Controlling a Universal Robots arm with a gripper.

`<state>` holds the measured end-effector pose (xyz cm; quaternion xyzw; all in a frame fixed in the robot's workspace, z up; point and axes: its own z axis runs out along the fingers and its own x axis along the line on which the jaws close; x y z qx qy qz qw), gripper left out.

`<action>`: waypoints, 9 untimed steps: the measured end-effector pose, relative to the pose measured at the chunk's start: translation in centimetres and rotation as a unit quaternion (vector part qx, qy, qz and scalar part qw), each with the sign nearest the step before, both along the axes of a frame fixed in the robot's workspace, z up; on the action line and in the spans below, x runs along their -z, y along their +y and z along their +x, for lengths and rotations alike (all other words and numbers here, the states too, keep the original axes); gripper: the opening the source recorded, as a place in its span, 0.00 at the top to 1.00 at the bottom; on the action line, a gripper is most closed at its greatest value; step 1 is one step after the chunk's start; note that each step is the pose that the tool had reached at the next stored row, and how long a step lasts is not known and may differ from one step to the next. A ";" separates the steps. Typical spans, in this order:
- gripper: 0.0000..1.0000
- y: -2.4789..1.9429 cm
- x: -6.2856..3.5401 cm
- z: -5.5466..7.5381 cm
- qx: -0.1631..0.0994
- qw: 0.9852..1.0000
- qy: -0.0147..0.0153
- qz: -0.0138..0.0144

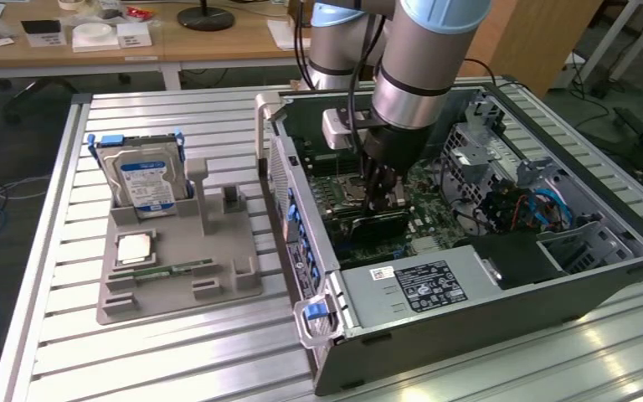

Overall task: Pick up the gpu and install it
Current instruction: 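Press down on the gpu until it lock into place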

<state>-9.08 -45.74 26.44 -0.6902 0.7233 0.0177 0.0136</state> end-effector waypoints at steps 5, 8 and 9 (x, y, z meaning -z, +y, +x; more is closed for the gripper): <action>0.89 0.00 0.08 0.0 0.000 1.000 0.000 0.000; 0.89 0.00 0.08 0.0 0.000 1.000 0.000 0.000; 0.89 0.00 0.08 0.0 0.000 1.000 0.000 0.000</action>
